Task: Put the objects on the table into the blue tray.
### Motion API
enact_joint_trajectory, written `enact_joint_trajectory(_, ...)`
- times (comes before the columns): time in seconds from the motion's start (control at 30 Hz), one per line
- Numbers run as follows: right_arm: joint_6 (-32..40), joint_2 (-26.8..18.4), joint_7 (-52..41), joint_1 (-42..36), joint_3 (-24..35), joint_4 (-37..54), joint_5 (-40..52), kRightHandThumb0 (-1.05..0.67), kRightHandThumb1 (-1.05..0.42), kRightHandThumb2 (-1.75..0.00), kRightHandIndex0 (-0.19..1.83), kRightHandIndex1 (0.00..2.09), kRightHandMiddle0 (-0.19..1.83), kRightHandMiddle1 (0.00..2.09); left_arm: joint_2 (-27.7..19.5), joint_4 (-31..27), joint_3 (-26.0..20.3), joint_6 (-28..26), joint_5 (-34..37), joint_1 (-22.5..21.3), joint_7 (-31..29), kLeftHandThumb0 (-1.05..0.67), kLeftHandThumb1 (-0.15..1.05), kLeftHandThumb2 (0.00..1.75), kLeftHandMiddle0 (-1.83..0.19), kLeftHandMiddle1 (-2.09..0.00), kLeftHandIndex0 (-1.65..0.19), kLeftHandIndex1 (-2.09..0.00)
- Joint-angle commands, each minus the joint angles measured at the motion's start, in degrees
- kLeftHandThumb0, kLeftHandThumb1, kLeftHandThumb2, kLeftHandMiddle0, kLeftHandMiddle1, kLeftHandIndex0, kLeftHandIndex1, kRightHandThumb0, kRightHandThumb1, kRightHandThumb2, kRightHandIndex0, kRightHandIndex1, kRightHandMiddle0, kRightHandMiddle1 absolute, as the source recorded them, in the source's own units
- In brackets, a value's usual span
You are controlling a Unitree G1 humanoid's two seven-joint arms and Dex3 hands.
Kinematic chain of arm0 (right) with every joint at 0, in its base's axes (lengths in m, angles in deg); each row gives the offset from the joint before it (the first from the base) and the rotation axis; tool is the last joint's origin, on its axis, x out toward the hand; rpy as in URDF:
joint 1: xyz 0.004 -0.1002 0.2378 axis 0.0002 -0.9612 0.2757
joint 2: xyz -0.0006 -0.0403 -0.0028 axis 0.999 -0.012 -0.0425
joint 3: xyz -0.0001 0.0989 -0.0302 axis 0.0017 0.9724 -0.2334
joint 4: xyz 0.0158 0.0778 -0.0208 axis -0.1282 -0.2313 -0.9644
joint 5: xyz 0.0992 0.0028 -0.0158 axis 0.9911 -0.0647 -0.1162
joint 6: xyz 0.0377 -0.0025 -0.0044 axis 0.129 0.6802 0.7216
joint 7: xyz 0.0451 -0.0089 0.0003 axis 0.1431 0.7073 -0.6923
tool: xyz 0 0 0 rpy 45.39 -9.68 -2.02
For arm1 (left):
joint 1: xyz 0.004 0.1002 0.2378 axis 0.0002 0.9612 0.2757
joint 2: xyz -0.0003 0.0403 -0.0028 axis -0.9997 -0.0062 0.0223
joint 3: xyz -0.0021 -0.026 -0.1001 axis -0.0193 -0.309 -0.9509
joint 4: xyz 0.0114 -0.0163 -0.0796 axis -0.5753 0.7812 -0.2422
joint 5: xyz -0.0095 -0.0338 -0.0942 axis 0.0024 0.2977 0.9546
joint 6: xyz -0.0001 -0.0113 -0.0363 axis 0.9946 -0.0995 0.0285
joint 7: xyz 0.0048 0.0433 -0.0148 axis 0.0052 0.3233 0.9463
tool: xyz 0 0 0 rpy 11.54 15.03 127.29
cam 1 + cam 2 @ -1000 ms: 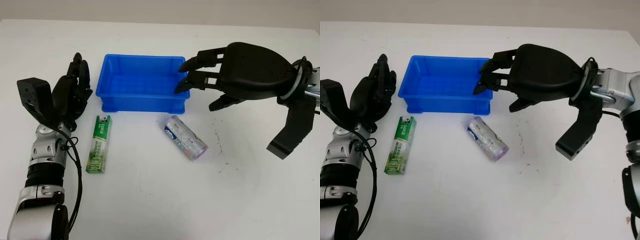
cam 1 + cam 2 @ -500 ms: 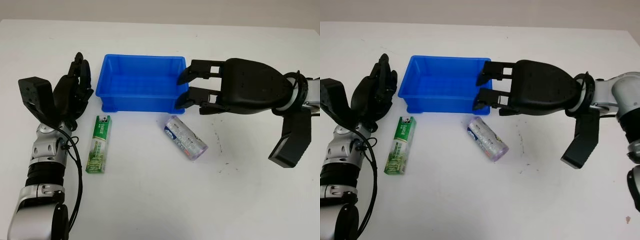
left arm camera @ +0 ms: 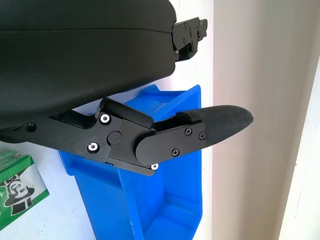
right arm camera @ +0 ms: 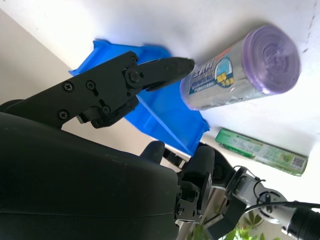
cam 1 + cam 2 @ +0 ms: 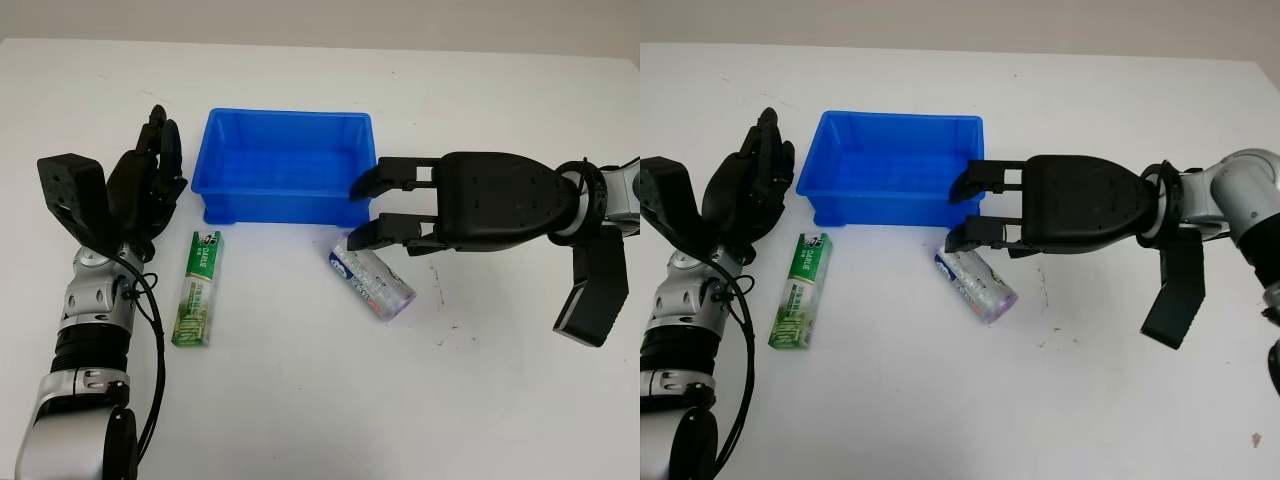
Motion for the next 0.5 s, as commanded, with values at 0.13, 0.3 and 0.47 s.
enact_joint_trajectory(0.13,-0.3,-1.2,1.1,2.0,-2.4,0.9,-0.5,-0.43,-0.86,-0.06,-0.16,0.97,-0.19,0.93,0.0,-1.2,0.1,0.2,-0.4,-0.7,0.6,-0.77,1.05,0.67,0.19,0.0,0.19,0.0)
enact_joint_trajectory(0.3,-0.8,-1.0,1.9,3.0,-4.0,0.7,-1.1,-0.45,-0.86,-0.05,-0.15,0.97,-0.19,0.94,0.3,-1.4,0.1,-0.2,-0.1,-0.8,0.9,-0.77,1.05,0.67,0.19,0.0,0.19,0.0)
enact_joint_trajectory(0.47,-1.7,0.2,3.6,3.7,-6.0,-0.9,-0.9,-0.42,-0.85,-0.05,-0.16,0.96,-0.19,0.96,0.6,-1.5,0.1,-0.2,0.0,-0.8,0.9,-0.77,1.05,0.67,0.19,0.0,0.19,0.0)
